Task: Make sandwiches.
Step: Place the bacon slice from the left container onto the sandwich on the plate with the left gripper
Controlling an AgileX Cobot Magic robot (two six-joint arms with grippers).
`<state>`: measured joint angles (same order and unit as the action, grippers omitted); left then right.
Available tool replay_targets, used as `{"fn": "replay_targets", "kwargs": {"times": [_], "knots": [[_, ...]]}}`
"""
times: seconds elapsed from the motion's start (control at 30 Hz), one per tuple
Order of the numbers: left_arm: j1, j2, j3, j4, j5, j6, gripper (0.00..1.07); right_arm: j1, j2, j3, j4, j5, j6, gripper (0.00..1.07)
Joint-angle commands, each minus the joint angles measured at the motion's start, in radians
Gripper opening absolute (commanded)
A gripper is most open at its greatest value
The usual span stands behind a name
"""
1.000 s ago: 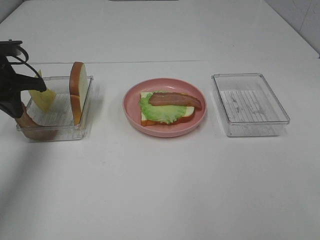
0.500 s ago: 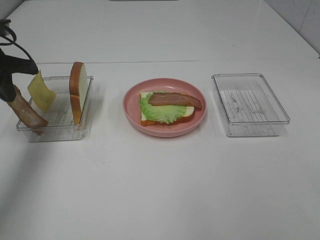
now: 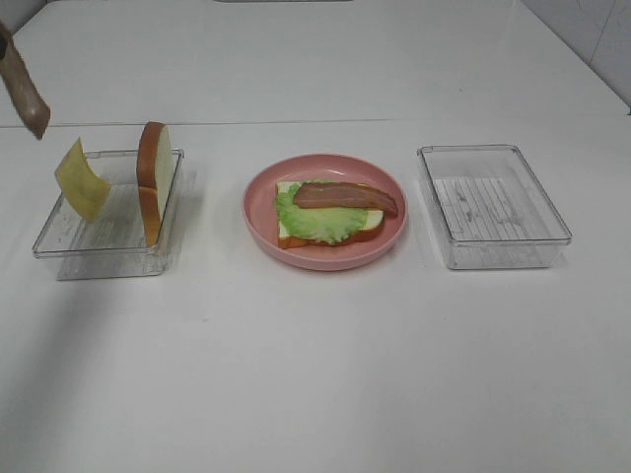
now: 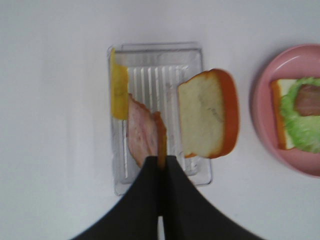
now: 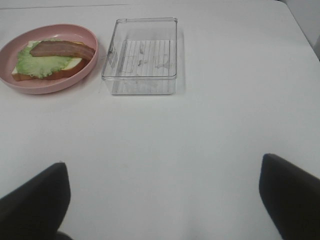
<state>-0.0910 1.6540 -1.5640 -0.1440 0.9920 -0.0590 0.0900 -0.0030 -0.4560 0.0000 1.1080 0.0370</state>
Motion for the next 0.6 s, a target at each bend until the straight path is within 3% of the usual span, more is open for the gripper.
{"fn": "replay_targets", "kwargs": {"times": [0.03, 0.13, 0.17, 0.23, 0.3, 0.4, 0.6], "knots": [[-0.075, 0.002, -0.147, -0.029, 0.034, 0.004, 0.00, -0.002, -0.027, 0.003, -0.013, -0.009, -0.009, 0.96], [-0.094, 0.008, -0.183, -0.037, 0.032, 0.003, 0.00, -0.002, -0.027, 0.003, -0.013, -0.009, -0.009, 0.96], [-0.122, 0.032, -0.248, -0.063, 0.030, 0.002, 0.00, -0.002, -0.027, 0.003, -0.013, -0.009, -0.009, 0.96], [-0.133, 0.045, -0.277, -0.076, 0.030, 0.002, 0.00, -0.002, -0.027, 0.003, -0.013, -0.009, -0.009, 0.96], [-0.194, 0.121, -0.388, -0.148, 0.035, 0.006, 0.00, -0.002, -0.027, 0.003, -0.013, -0.009, -0.009, 0.96], [-0.206, 0.145, -0.404, -0.163, 0.036, 0.006, 0.00, -0.002, -0.027, 0.003, -0.013, -0.009, -0.009, 0.96], [-0.304, 0.306, -0.486, -0.224, 0.023, 0.006, 0.00, -0.002, -0.027, 0.003, -0.013, -0.009, -0.009, 0.96]]}}
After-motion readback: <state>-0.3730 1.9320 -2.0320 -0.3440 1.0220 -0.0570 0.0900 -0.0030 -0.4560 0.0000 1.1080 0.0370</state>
